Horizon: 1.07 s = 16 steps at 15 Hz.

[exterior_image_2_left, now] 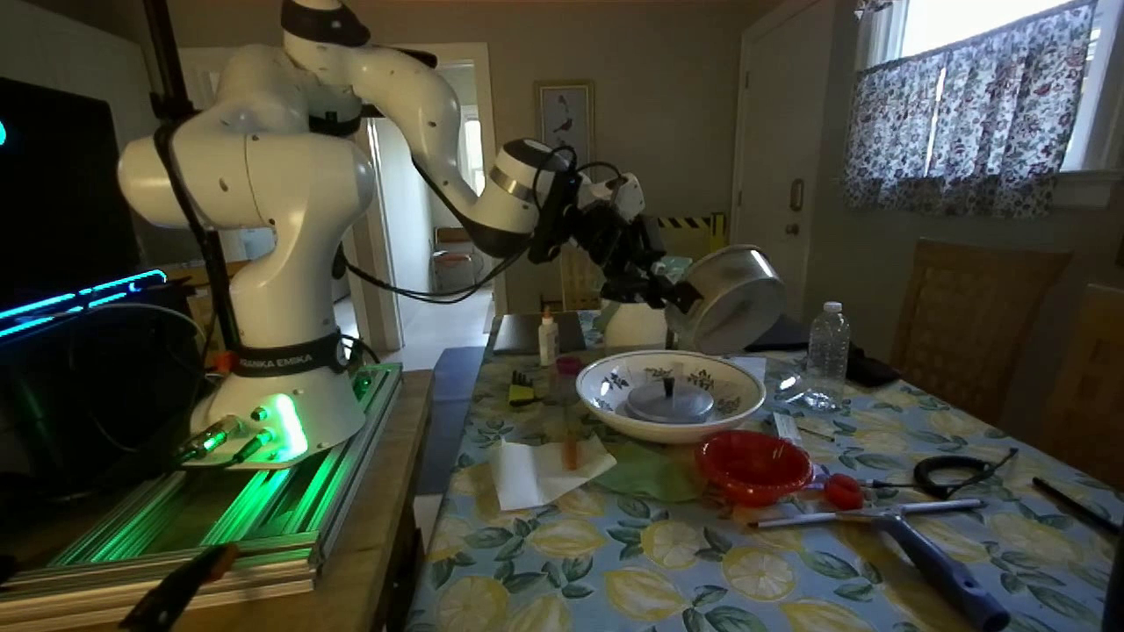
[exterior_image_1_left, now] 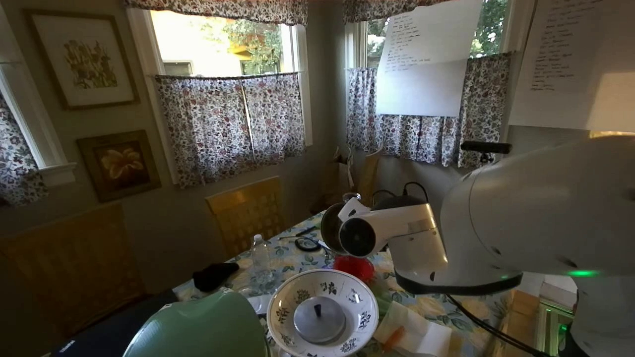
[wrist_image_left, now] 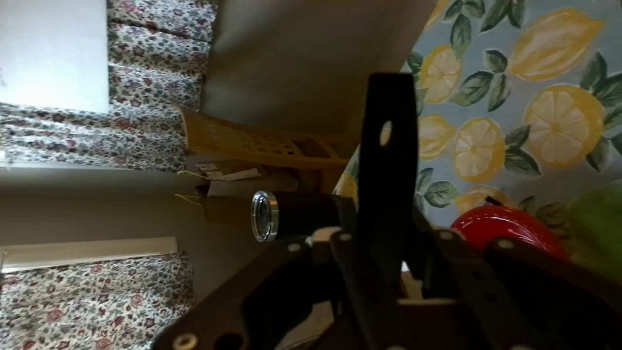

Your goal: Pick up the pot from the table and pour it's contents in the bowl

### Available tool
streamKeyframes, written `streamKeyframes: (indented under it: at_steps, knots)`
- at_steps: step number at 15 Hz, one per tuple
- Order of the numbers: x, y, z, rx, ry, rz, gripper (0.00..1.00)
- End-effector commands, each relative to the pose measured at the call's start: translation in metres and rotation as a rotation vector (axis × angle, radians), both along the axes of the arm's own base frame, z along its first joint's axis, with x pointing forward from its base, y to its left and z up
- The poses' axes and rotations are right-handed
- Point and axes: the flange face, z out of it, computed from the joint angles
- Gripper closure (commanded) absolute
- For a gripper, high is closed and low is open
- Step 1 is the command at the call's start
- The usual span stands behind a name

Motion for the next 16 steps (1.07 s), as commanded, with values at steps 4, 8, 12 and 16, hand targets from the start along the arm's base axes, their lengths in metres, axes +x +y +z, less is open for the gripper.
streamKeyframes:
  at_steps: [4, 8, 12, 16]
  knots:
    - [0.004, 0.021, 0.012, -0.249, 0.059, -0.025, 0.94]
    - [0.004, 0.037, 0.013, -0.327, 0.086, 0.016, 0.94]
    - [0.008, 0.054, 0.013, -0.423, 0.119, 0.093, 0.94]
    - [0.012, 0.071, 0.008, -0.52, 0.171, 0.162, 0.94]
